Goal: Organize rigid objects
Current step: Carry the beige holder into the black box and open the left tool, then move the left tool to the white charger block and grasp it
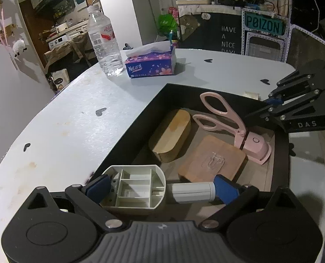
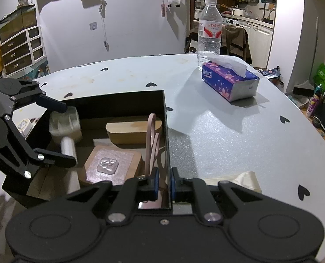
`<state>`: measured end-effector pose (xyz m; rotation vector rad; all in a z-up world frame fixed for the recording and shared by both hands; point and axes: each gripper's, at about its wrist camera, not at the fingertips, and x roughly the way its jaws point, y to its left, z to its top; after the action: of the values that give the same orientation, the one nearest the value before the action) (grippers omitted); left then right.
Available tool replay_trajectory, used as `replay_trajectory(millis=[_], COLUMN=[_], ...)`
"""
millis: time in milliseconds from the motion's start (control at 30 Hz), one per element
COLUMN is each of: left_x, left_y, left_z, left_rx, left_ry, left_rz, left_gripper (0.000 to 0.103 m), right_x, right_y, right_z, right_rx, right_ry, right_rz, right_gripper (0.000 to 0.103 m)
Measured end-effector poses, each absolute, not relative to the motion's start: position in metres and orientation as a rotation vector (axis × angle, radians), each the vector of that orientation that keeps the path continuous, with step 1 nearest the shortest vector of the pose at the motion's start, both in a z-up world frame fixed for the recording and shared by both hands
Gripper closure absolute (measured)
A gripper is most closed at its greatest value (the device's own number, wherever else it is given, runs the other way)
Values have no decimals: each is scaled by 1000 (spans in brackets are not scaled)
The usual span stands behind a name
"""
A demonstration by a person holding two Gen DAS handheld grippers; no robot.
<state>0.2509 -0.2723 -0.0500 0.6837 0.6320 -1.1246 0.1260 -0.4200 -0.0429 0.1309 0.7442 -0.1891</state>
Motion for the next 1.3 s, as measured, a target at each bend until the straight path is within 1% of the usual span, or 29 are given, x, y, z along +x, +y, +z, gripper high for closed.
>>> replay_trajectory(millis=[567, 1000, 1067, 1300], left_x=[247, 220, 214, 203], left_y=[-266, -247, -242, -214], left_z=[-46, -21, -17, -6], left_rx=[617, 472, 444, 308], left_ry=[648, 606, 601, 566], left_rz=[-1166, -1177, -1160, -1028], left_gripper=[4, 2, 0, 0], right_x=[127, 126, 127, 126], right_y=[-420, -420, -420, -420], right_z=[-43, -43, -43, -43], right_rx=[131, 130, 130, 130], right_ry=[744, 745, 744, 745], right_rz=[-189, -189, -189, -189], right_gripper=[91, 91, 91, 91])
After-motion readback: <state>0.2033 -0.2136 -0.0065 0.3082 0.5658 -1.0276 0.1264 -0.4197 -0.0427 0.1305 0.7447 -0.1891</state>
